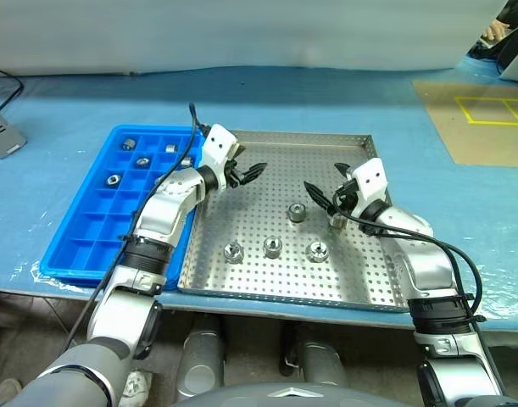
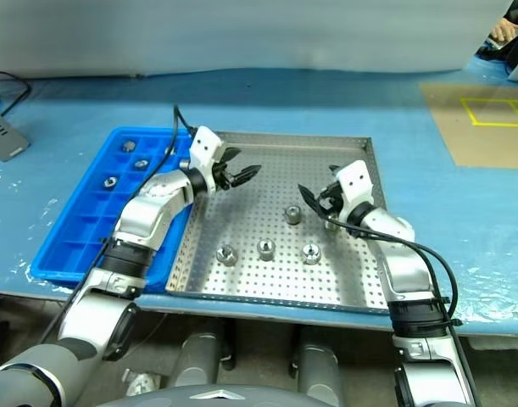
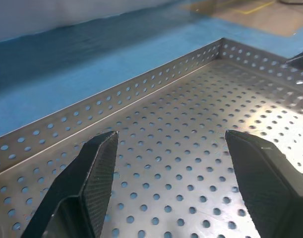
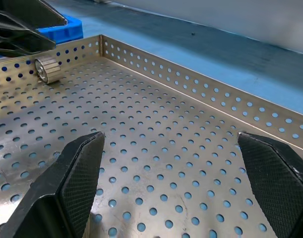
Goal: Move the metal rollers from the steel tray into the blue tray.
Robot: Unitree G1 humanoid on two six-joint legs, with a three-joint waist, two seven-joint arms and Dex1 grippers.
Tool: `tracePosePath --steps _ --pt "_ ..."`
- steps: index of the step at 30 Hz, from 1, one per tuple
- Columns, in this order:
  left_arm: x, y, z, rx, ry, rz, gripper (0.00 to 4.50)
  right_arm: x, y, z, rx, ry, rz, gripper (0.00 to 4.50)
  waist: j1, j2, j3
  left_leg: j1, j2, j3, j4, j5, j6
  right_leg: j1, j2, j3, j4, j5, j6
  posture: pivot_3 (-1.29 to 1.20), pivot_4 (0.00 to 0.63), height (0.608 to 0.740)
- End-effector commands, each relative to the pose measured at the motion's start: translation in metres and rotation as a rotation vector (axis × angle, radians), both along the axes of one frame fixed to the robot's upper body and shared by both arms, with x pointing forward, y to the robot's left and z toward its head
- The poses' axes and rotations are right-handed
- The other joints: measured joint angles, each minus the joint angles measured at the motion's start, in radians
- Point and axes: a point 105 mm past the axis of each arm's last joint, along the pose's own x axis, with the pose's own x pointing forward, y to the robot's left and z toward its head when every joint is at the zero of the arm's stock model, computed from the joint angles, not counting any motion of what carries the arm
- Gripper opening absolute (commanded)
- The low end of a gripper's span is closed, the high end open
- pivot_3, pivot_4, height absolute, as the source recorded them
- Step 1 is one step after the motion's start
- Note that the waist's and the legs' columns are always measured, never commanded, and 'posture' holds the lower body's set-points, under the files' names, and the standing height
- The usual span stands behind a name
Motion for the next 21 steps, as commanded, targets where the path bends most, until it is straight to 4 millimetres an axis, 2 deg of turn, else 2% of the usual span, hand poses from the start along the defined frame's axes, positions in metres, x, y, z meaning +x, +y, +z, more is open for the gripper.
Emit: tracePosePath --steps 1,7,9,10,12,14,16,19,21 --pt "0.021 0.013 0.003 0.046 0.011 0.17 3.64 -0.005 -0.001 0.011 0.01 -0.048 -0.015 4.5 -0.001 0.0 0.0 0.0 0.0 0.0 0.0 0.0 0.0 0.0 0.0 0.0 0.0 0.0 0.0 0.02 0.15 0.74" --pt "0.04 0.031 -0.014 0.118 0.112 0.442 3.64 -0.007 -0.002 0.012 0.004 -0.05 -0.022 4.5 -0.002 0.0 0.0 0.0 0.0 0.0 0.0 0.0 0.0 0.0 0.0 0.0 -0.001 -0.001 0.001 0.0 0.15 0.74" --pt "0.043 0.04 -0.023 0.308 0.13 0.548 3.64 -0.007 -0.003 0.012 0.004 -0.051 -0.025 4.5 -0.002 0.0 0.0 -0.001 0.0 0.0 0.0 0.0 0.0 0.0 0.0 0.0 -0.001 -0.001 0.001 0.0 0.15 0.74" --pt "0.043 0.041 -0.021 0.375 0.094 0.555 3.64 -0.007 -0.003 0.012 0.003 -0.051 -0.026 4.5 -0.003 0.0 0.0 -0.001 0.0 0.0 0.0 0.0 0.001 0.0 0.0 0.0 -0.001 -0.001 0.002 0.0 0.15 0.74" --pt "0.045 0.039 -0.011 0.443 0.003 0.552 3.64 -0.007 -0.002 0.011 0.002 -0.05 -0.025 4.5 -0.008 0.0 0.0 -0.001 0.0 0.0 0.0 0.0 0.001 0.0 0.0 0.0 -0.002 -0.001 0.002 0.0 0.15 0.74" --pt "0.047 0.03 0.014 0.323 -0.103 0.471 3.64 -0.007 -0.001 0.01 0.0 -0.049 -0.023 4.5 -0.009 0.0 0.0 0.0 0.0 0.0 0.0 0.0 0.001 0.0 0.0 0.0 -0.002 -0.001 0.002 0.0 0.15 0.74" --pt "0.044 0.017 0.04 0.206 -0.22 0.317 3.64 -0.008 -0.001 0.01 0.001 -0.048 -0.022 4.5 -0.003 0.0 0.0 -0.002 0.0 -0.001 -0.001 0.0 0.001 -0.001 0.0 -0.002 -0.003 -0.001 0.002 0.0 0.15 0.74" --pt "0.047 0.024 0.06 0.189 -0.236 0.268 3.64 -0.008 0.0 0.007 0.003 -0.043 -0.023 4.5 -0.001 0.0 0.0 -0.004 0.0 -0.001 0.0 0.0 0.002 -0.001 0.0 -0.002 -0.004 0.003 -0.004 0.0 0.15 0.74" --pt "0.043 0.022 0.069 0.238 -0.275 0.165 3.64 -0.008 0.002 0.005 0.005 -0.041 -0.023 4.5 -0.001 0.0 0.0 -0.005 0.0 -0.001 0.0 -0.001 0.003 -0.001 0.0 -0.002 -0.005 0.003 -0.005 0.01 0.15 0.74"
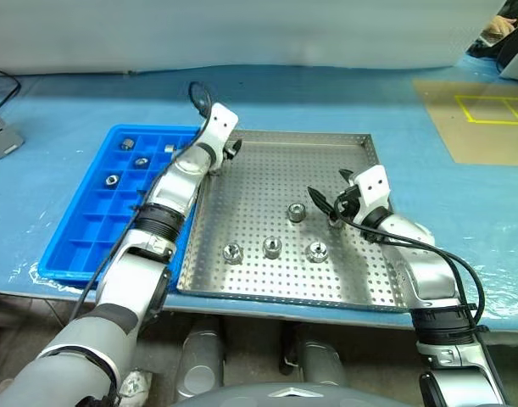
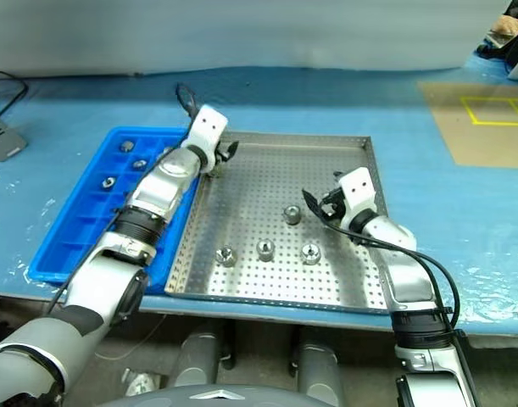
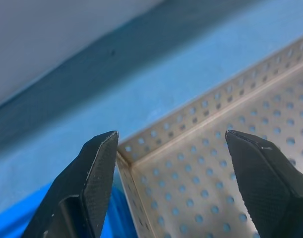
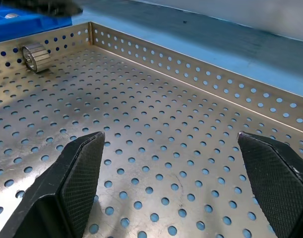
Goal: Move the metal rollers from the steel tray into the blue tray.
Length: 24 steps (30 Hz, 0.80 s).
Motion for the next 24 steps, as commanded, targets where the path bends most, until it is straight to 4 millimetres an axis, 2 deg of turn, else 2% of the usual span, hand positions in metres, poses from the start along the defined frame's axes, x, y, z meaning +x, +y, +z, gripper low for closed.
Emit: tracePosePath --steps 1,7,11,17,24 --pt "-0.007 -0.006 0.032 0.062 -0.069 -0.195 3.64 -0.003 0.004 0.01 0.002 -0.053 0.008 4.5 0.0 0.0 0.0 0.0 0.0 0.0 0.0 0.0 0.0 0.0 0.0 0.0 0.0 0.0 0.0 0.01 0.15 0.74" --pt "-0.007 0.006 0.016 0.36 0.097 -0.393 3.64 -0.001 0.009 0.01 0.01 -0.054 0.015 4.5 0.001 0.0 0.0 0.001 0.0 0.0 -0.001 0.0 -0.001 0.0 0.0 0.0 0.0 0.0 0.0 0.01 0.15 0.74" --pt "-0.002 0.012 0.018 0.518 0.16 -0.415 3.64 -0.001 0.01 0.007 0.004 -0.051 0.019 4.5 0.002 0.0 0.0 0.001 0.0 0.0 -0.002 0.0 -0.001 0.0 0.0 0.0 -0.001 0.0 0.0 0.02 0.15 0.74" --pt "0.005 0.009 0.037 0.553 0.168 -0.364 3.64 -0.004 0.008 0.006 0.004 -0.048 0.007 4.5 0.004 0.0 0.0 0.0 -0.001 0.0 -0.003 0.0 -0.001 0.0 0.0 0.0 -0.002 0.0 0.0 -0.01 0.15 0.74" --pt "0.001 0.011 0.027 0.635 0.267 -0.387 3.64 -0.008 0.005 0.003 -0.007 -0.041 -0.013 4.5 0.001 -0.001 0.0 0.001 -0.001 0.0 -0.003 0.0 -0.001 0.0 -0.001 0.0 -0.002 0.0 0.0 -0.02 0.15 0.74"
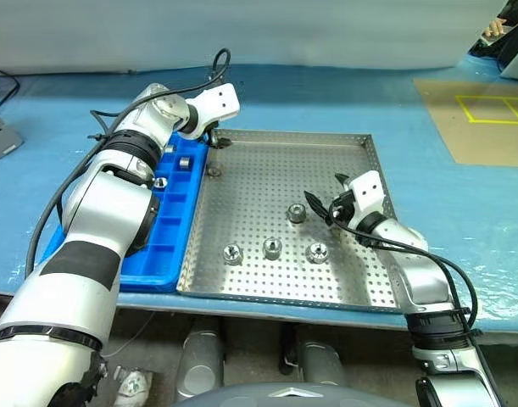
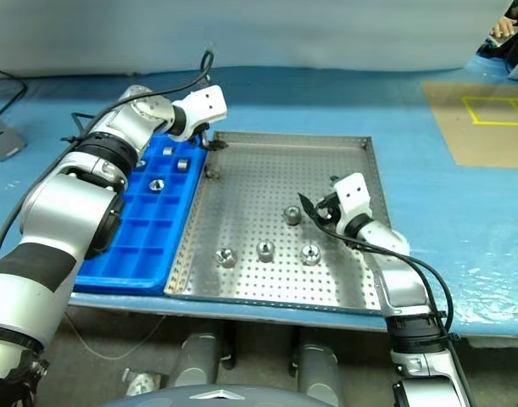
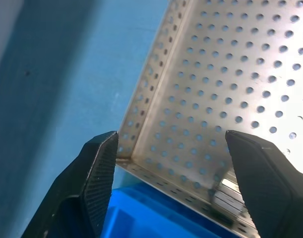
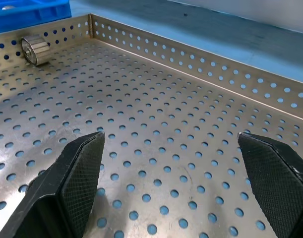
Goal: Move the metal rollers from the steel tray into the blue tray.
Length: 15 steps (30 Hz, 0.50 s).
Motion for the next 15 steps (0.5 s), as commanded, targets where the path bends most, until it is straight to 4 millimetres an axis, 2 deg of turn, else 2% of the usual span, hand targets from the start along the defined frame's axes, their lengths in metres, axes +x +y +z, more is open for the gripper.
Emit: tracePosePath --steps 1,9,15 --pt "-0.001 0.003 0.011 0.071 0.0 -0.014 3.64 -0.003 0.001 0.014 -0.016 -0.058 -0.003 4.5 0.0 0.0 0.0 0.0 0.0 0.0 0.0 0.0 0.0 0.0 0.0 0.0 0.0 0.0 0.0 -0.02 0.15 0.74" --pt "-0.001 0.005 0.007 0.138 0.014 0.004 3.64 -0.004 -0.001 0.013 -0.032 -0.058 -0.012 4.5 0.001 0.0 0.0 0.0 0.0 0.0 0.0 0.0 0.0 0.0 0.0 0.0 0.0 0.0 0.0 -0.05 0.15 0.74" --pt "0.001 0.009 -0.003 0.235 0.003 0.014 3.64 -0.005 0.002 0.01 -0.053 -0.055 -0.004 4.5 0.0 0.0 0.0 0.0 0.0 0.0 0.0 0.0 0.0 0.0 0.0 0.0 0.0 0.0 0.0 -0.05 0.15 0.74"
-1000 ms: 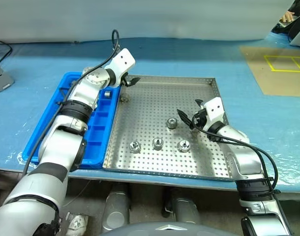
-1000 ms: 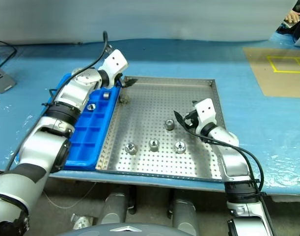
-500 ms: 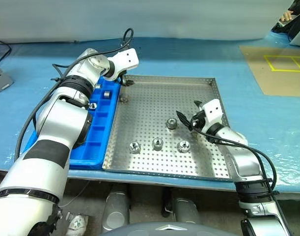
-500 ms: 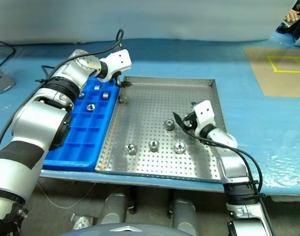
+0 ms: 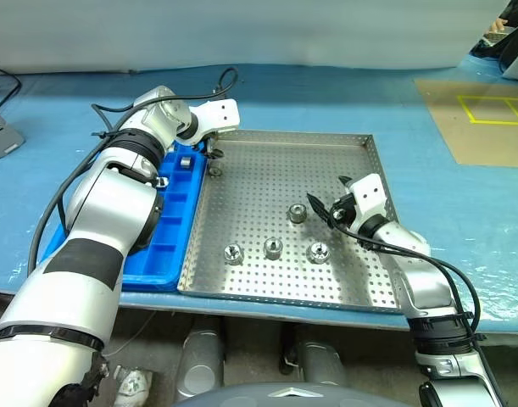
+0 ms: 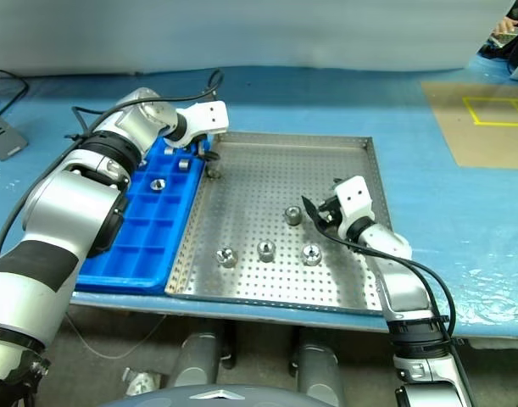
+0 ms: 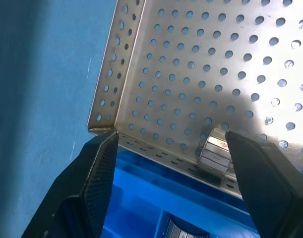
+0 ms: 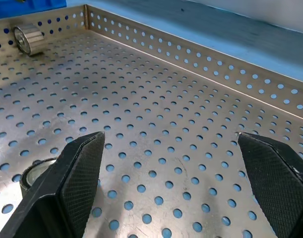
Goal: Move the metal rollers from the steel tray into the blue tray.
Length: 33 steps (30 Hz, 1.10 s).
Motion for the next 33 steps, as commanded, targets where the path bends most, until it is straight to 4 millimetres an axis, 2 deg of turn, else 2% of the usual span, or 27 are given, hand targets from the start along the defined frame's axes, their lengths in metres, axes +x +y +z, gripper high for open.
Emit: tracePosePath --steps 1,10,23,29,33 --pt "0.002 0.001 0.006 0.068 -0.036 -0.005 3.64 -0.003 0.004 0.011 -0.014 -0.049 0.014 4.5 -0.001 0.0 0.0 0.0 0.0 0.0 0.0 0.0 0.0 0.0 0.0 0.0 0.0 0.0 0.0 -0.05 0.15 0.74" --pt "0.005 0.001 -0.01 0.207 -0.084 -0.023 3.64 -0.004 0.003 0.01 -0.024 -0.047 0.006 4.5 -0.001 0.0 0.0 0.0 0.0 0.0 0.0 0.0 0.0 0.0 0.0 0.0 0.0 0.0 0.0 -0.07 0.15 0.74" --pt "0.002 0.001 -0.029 0.206 -0.029 -0.017 3.64 -0.006 0.003 0.009 -0.02 -0.047 -0.007 4.5 -0.002 0.0 0.0 0.002 0.0 0.0 0.0 0.0 0.0 0.002 0.0 0.0 0.0 0.0 0.0 -0.08 0.15 0.74" --pt "0.002 -0.008 -0.013 0.102 -0.022 -0.007 3.64 -0.006 0.001 0.007 -0.023 -0.044 -0.013 4.5 -0.003 0.0 0.0 0.002 0.0 0.0 0.0 0.0 0.0 0.002 0.0 0.0 0.0 0.0 0.0 -0.09 0.15 0.74" --pt "0.002 -0.004 -0.008 0.112 -0.021 0.008 3.64 -0.006 0.002 0.006 -0.025 -0.043 -0.011 4.5 -0.003 0.0 0.0 0.002 0.0 0.0 0.0 0.0 0.0 0.002 0.0 0.0 -0.001 0.0 0.0 -0.09 0.15 0.74"
